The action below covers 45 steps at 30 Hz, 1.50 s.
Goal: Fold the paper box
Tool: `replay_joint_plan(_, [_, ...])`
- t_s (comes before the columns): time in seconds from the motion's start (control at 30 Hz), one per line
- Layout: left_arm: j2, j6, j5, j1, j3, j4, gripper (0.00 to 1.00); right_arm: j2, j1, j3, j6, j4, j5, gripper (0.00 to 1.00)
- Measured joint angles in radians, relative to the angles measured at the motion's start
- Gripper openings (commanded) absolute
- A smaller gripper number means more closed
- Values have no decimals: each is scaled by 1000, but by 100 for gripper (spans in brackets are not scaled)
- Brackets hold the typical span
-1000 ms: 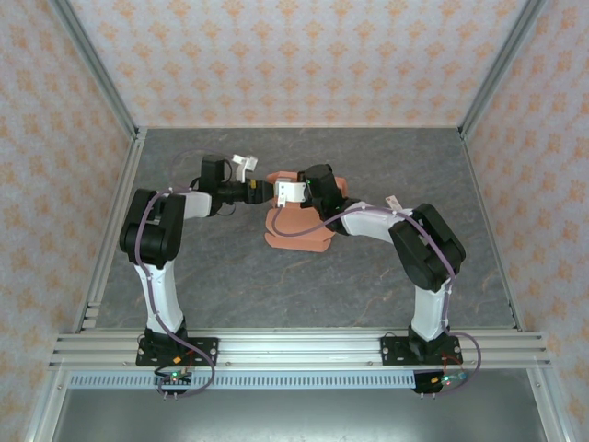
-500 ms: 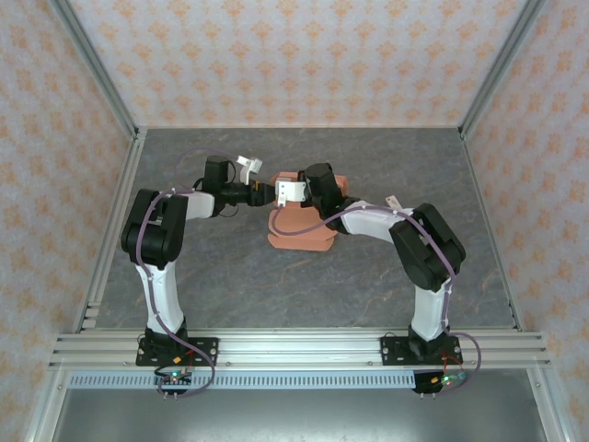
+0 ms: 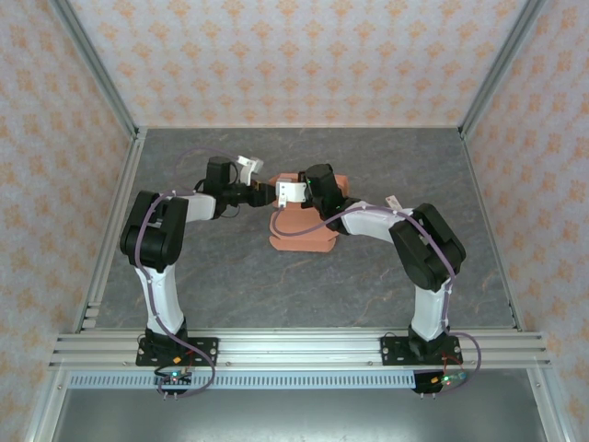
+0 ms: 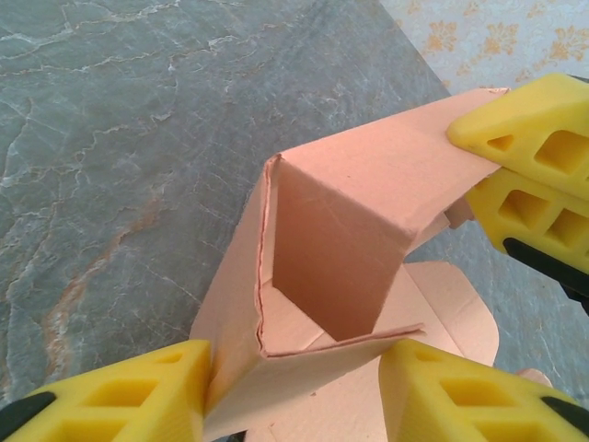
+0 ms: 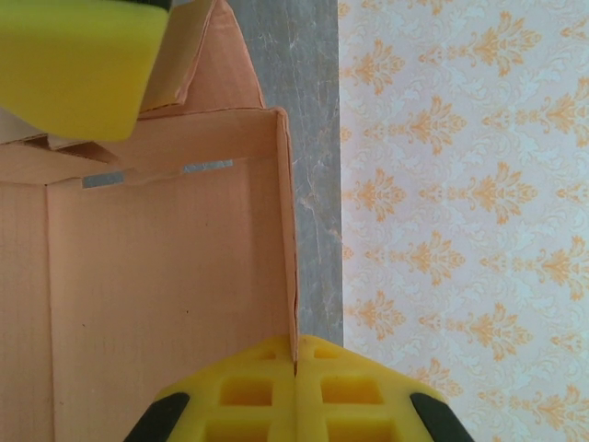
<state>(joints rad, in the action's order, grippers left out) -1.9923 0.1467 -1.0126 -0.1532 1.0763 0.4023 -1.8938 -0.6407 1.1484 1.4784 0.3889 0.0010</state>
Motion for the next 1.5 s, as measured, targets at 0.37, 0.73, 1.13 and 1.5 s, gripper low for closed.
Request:
replay_joint_plan(0.37, [28,1,-6,-17,-42,19,68,0,0,0,0,1,0,0])
replay_joint_plan(0.73, [35,1,-27,-17,-71,29,74,-2,0,4,0,1,0,0])
replay_joint_plan(1.13, [35,1,-55,-17,-69,28,58,-3,0,8,0,1,0,0])
replay_joint_plan(1.5, [23,0,38,-17,3,-26,48,-3,0,8,-4,1,-4,0])
